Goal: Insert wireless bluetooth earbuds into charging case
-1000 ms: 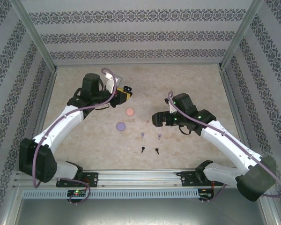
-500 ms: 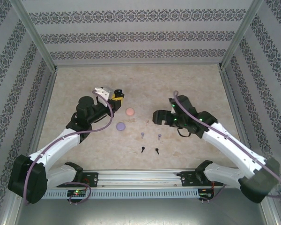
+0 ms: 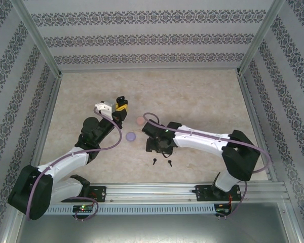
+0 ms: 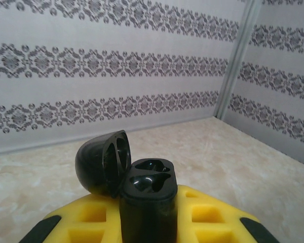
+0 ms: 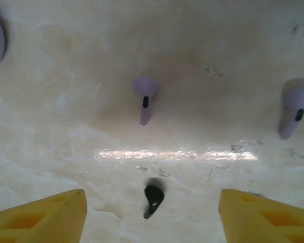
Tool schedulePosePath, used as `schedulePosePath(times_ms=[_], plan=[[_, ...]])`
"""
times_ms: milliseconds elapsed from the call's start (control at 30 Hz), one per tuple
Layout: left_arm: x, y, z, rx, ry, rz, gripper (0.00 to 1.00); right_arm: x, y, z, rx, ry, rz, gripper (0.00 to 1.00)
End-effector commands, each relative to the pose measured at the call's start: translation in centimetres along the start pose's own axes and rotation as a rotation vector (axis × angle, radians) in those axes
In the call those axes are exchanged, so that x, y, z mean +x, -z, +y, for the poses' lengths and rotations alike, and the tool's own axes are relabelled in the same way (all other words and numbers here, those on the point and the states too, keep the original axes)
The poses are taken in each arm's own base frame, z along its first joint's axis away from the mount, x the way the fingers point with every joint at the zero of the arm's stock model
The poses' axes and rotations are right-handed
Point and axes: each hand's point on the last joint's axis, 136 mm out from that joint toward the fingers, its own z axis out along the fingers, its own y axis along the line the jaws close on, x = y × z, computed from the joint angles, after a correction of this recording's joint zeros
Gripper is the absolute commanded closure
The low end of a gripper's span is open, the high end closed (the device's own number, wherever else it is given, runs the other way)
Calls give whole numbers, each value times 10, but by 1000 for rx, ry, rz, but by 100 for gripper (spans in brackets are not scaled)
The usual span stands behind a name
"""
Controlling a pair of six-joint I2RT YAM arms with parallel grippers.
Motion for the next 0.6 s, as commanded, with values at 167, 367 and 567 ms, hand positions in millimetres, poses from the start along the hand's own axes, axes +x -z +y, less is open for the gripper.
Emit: schedulePosePath(times_ms=[167,367,567], plan=[[-32,7,-2,-15,36,-147,100,7,-17,13,42,-129,-26,45],[-36,10,-4,-7,37,-160,100,17,-29,13,69,-147,-11,52],[-36,11,-6,0,33,-160,100,22,-37,3,99,-172,-9,56]])
